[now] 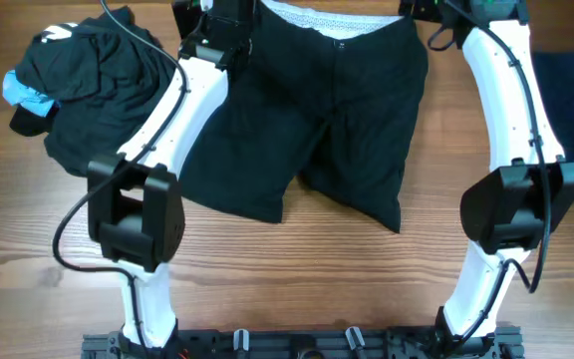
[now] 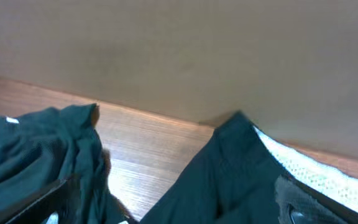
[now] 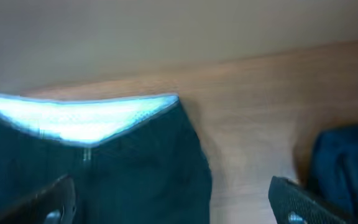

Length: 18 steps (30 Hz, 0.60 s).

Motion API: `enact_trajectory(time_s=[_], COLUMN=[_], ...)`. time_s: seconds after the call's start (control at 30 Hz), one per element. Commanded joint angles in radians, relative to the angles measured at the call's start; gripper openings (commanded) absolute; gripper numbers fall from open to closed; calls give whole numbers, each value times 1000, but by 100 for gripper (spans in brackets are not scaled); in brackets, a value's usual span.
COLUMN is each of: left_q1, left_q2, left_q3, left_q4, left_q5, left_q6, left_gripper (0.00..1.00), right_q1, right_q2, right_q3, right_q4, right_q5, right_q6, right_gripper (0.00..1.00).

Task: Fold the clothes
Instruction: 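Lay the shorts flat on the table with both grippers at the waistband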

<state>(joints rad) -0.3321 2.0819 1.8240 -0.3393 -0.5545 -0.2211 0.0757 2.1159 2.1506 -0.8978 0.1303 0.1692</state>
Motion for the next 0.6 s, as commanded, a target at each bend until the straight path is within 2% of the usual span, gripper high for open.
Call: enact_trajectory(time_s=[0.0,0.1,0.23,0.43,0.57], left_q1=[5,5,5,0,0], left_q2=[-180,-217,-202,-196,-195], left_q3=[11,11,-2,-90,-164], left_q4=[-318,-570,-783,-800,-775], left_q5=[184,348,443,447,461], left_q6=[3,-34,-79,-103,-109], left_gripper=[100,100,100,100,100], right_q1=[3,3,3,13,44], right_q2=[-107,-117,-116,-116,-116], right_q3=[4,3,-16,-70,-201], right_q4=[-206,-369,-508,-583,-556], right_q5=[-272,-297,-322,-311,-295], right_q6=[-13,-12,32,101,123], right_gripper=[100,100,100,100,100])
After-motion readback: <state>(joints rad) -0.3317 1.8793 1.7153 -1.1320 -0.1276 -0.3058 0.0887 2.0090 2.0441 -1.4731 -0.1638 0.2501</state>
